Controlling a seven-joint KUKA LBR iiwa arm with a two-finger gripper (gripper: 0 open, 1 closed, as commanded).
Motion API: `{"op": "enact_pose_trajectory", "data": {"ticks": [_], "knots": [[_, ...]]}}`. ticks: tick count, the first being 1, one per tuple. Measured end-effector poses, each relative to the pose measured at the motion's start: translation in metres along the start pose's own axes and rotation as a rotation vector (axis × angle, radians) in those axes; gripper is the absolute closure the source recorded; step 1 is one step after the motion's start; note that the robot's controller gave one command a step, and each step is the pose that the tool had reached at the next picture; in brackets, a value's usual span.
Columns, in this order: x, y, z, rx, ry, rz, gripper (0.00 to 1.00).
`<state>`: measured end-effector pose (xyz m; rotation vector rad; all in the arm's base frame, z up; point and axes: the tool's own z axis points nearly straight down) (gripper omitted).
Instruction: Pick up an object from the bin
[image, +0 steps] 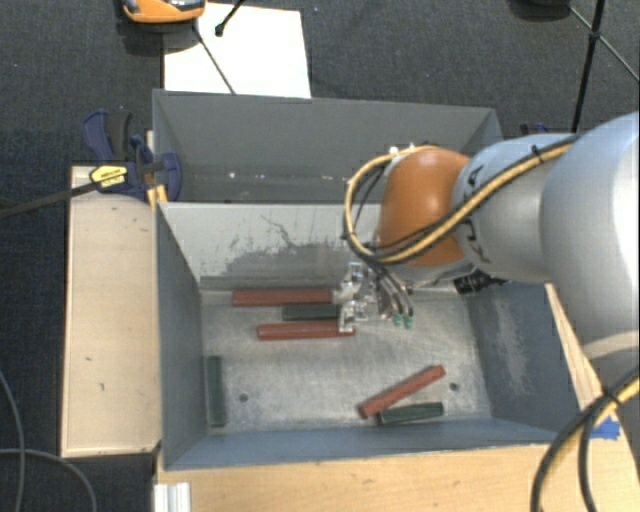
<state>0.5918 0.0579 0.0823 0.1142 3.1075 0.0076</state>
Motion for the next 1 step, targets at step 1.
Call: {"op": "enact_pose_trajectory", "data": {"ticks": [1], "knots": [[0.0047, -0.0085, -0.1370, 0.005, 0.028, -0.029, 1.00]]}}
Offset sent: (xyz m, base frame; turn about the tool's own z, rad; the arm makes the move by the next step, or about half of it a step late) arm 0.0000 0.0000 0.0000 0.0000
